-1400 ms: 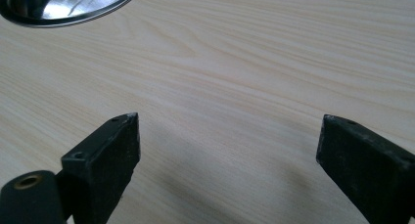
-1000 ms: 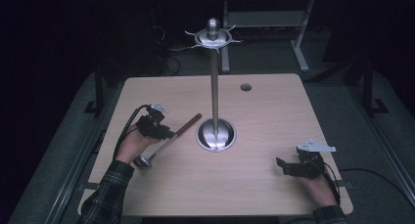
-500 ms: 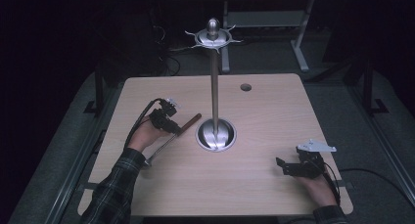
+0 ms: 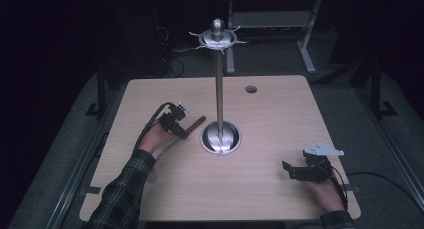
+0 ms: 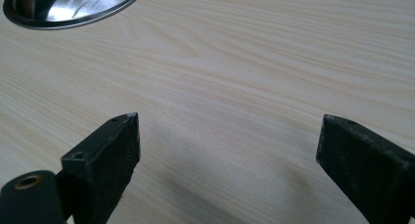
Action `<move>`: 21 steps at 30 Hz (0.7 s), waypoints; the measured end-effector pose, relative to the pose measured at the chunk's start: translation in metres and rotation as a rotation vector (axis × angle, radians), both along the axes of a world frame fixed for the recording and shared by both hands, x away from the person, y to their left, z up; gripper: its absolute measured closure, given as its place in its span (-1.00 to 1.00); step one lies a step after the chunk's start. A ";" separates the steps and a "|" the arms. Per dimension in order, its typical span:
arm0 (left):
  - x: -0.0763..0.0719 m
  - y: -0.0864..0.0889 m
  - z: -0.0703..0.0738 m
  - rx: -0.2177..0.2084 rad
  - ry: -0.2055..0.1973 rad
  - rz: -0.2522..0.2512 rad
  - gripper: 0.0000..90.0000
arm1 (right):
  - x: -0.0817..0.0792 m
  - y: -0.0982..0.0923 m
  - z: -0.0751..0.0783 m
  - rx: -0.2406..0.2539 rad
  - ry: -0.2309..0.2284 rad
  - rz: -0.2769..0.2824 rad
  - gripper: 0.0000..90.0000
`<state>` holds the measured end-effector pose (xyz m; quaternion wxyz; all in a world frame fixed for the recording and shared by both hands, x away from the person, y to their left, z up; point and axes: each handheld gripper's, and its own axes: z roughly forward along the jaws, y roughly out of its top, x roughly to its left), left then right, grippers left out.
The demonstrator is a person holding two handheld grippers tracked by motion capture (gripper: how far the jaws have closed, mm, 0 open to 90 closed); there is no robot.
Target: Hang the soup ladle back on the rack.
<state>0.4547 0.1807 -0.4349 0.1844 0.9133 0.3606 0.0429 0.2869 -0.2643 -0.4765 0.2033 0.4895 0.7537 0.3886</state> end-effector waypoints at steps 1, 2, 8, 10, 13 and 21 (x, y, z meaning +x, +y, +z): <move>0.000 0.000 -0.001 0.004 -0.002 -0.001 0.51 | 0.000 0.000 0.000 0.000 0.001 0.000 -0.81; 0.000 -0.001 -0.001 0.004 -0.005 0.002 0.51 | 0.000 0.000 0.000 0.000 0.001 0.000 -0.81; 0.001 -0.003 -0.004 0.026 -0.006 0.001 0.56 | -0.001 -0.002 0.000 0.004 0.003 -0.009 -0.81; 0.000 -0.004 -0.004 0.030 -0.007 0.003 0.56 | -0.001 -0.003 0.000 0.003 0.002 -0.009 -0.81; 0.000 -0.004 -0.005 0.031 -0.009 0.006 0.57 | -0.002 -0.003 0.000 0.002 0.003 -0.008 -0.81; 0.001 -0.003 -0.005 0.022 -0.006 0.026 0.61 | -0.003 -0.004 0.000 0.003 0.002 -0.015 -0.81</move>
